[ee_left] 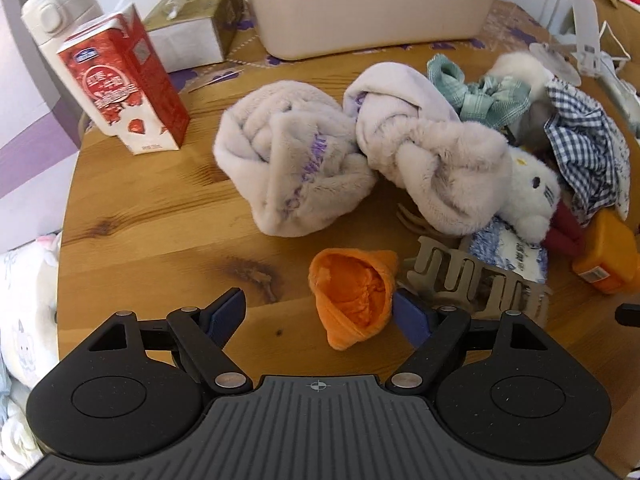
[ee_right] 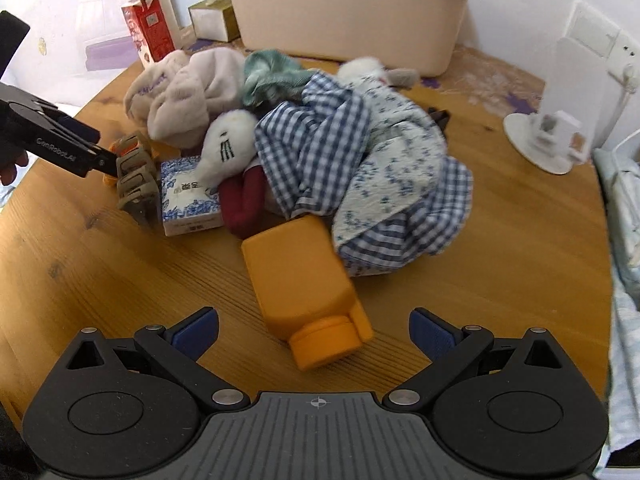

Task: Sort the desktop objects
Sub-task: 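Grasp the orange silicone cup with the left tool while the right tool grasps the orange bottle, then carry both orange items to the basket and open both tools to release them, then move both open tools back toward the socks and gingham cloth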

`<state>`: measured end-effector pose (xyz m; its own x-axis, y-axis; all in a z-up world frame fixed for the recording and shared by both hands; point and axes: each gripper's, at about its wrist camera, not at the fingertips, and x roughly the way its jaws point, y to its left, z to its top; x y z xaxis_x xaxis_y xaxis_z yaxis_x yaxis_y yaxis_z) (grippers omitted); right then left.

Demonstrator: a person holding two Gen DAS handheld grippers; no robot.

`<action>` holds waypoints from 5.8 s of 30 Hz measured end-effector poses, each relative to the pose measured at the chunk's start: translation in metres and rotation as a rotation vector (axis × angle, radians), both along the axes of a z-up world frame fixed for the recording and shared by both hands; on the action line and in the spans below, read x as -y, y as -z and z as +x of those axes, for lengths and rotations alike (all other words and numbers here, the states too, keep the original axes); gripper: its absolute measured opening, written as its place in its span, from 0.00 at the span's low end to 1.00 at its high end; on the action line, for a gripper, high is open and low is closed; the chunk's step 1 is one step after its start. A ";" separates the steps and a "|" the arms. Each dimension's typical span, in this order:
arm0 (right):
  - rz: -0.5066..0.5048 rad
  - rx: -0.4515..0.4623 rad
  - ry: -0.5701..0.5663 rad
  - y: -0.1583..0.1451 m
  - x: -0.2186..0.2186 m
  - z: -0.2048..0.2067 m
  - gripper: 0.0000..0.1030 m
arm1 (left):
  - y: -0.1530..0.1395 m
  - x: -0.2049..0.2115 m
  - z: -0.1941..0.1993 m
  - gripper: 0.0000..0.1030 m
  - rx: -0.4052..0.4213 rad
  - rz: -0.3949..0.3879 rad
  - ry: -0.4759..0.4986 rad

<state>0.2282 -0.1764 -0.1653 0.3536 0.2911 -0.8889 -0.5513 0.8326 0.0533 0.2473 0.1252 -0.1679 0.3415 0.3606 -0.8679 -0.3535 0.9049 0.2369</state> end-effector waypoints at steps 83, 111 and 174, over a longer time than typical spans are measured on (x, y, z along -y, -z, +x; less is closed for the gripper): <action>0.155 0.489 0.037 -0.182 0.037 0.157 0.49 | -0.221 0.007 0.115 0.13 0.394 0.295 0.180; 0.053 0.370 -0.036 -0.062 -0.084 0.266 0.49 | -0.082 -0.107 0.223 0.13 0.163 0.047 -0.114; 0.012 0.309 -0.046 -0.071 -0.009 0.061 1.00 | -0.078 -0.030 0.036 0.77 0.085 0.047 -0.213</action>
<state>0.2894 -0.1670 -0.0947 0.5928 0.3227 -0.7379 -0.5798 0.8069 -0.1130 0.2835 0.1555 -0.0901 0.3246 0.4715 -0.8199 -0.5560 0.7964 0.2378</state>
